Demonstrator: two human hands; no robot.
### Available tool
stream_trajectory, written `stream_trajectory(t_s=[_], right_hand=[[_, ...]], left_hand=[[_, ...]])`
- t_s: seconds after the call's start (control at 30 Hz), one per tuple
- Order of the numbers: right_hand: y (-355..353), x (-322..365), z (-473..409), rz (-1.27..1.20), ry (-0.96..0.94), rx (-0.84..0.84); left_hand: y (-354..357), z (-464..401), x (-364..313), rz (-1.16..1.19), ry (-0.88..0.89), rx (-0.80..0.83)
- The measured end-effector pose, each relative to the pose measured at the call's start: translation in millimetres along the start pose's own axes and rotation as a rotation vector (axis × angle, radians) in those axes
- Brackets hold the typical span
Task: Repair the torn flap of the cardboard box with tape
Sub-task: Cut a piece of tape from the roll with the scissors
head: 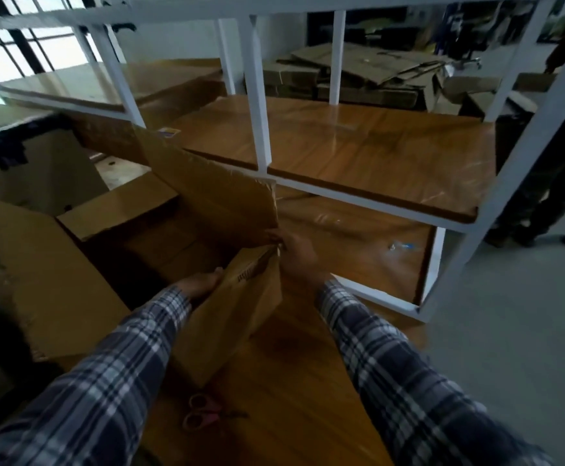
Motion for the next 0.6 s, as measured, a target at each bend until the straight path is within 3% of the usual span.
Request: stream_trajectory(t_s=[0.07, 0.37, 0.6], right_hand=[[3.8, 1.3, -1.2, 0.005, 0.005, 0.022], [9.3, -6.9, -7.9, 0.057, 0.045, 0.072], [7.1, 0.9, -7.2, 0.037, 0.044, 0.065]], left_hand=[[-2.8, -3.7, 6.2, 0.035, -0.008, -0.028], [-89.7, 44.7, 3.2, 0.211, 0.163, -0.476], [-104.4, 60.9, 1.2, 0.179, 0.152, -0.522]])
Point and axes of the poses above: each hand's wrist, its own z-axis away from the middle knuckle, its own y-axis out of the palm, x = y × z, the point moved 10 cm from there along -z, towards the middle knuckle, and after that the axes turned 13 degrees about -y, right-handed, at the moved point
